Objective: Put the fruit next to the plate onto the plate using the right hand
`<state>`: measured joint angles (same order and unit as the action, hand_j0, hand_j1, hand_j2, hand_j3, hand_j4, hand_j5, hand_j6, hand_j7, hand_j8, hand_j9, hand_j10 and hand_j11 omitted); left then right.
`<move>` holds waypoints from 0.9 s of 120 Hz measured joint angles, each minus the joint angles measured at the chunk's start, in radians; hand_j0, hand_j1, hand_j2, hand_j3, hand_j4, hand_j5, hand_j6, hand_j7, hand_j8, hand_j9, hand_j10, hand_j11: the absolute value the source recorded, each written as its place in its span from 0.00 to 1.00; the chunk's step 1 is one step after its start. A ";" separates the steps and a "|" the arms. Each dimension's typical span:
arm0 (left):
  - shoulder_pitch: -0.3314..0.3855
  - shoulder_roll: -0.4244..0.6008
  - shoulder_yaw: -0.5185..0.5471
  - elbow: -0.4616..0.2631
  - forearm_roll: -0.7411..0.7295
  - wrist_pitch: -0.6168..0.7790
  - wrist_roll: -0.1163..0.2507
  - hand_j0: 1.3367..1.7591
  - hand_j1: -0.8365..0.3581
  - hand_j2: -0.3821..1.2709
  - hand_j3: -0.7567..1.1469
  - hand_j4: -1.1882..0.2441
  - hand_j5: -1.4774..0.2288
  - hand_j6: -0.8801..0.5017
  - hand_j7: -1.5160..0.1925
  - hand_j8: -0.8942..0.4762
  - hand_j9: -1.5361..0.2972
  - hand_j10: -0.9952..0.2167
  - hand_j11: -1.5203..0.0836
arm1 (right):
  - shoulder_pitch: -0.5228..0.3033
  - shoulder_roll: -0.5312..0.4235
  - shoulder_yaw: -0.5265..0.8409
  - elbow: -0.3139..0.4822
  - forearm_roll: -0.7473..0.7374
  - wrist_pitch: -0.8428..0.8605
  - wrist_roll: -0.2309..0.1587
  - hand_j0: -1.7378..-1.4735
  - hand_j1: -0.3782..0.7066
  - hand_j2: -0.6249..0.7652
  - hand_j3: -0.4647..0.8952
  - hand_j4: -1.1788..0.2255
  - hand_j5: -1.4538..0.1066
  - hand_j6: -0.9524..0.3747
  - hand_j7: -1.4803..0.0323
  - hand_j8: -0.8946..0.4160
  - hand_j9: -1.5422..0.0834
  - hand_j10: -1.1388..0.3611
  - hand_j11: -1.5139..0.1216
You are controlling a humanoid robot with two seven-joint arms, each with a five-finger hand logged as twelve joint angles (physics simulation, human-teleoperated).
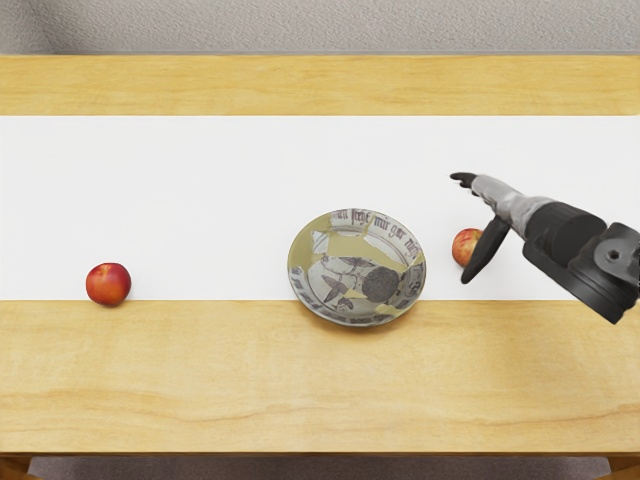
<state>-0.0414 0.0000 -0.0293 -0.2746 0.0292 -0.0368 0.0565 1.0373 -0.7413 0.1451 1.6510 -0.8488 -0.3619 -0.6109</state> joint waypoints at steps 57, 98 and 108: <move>0.000 0.000 0.000 0.000 0.000 0.000 0.000 0.76 0.99 0.23 0.40 0.83 0.87 0.64 0.89 0.65 0.84 0.82 0.95 | 0.000 0.105 -0.129 -0.060 -0.016 -0.210 0.000 0.30 0.25 0.42 0.34 0.69 0.76 0.56 0.80 0.52 0.78 0.62 0.76; 0.000 0.000 0.000 0.000 0.000 0.000 0.000 0.76 0.99 0.23 0.40 0.83 0.87 0.64 0.89 0.65 0.84 0.82 0.95 | -0.013 0.102 -0.146 -0.064 -0.015 -0.214 0.000 0.30 0.37 0.41 0.34 0.61 0.67 0.48 0.71 0.44 0.70 0.55 0.67; 0.000 0.000 0.000 0.000 0.000 0.000 0.000 0.76 0.99 0.23 0.40 0.83 0.87 0.64 0.89 0.65 0.84 0.82 0.95 | -0.016 0.102 -0.146 -0.064 -0.012 -0.214 0.000 0.30 0.42 0.40 0.34 0.58 0.63 0.45 0.67 0.41 0.66 0.52 0.64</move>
<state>-0.0414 0.0000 -0.0293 -0.2746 0.0292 -0.0368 0.0567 1.0217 -0.6396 -0.0011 1.5873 -0.8611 -0.5758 -0.6109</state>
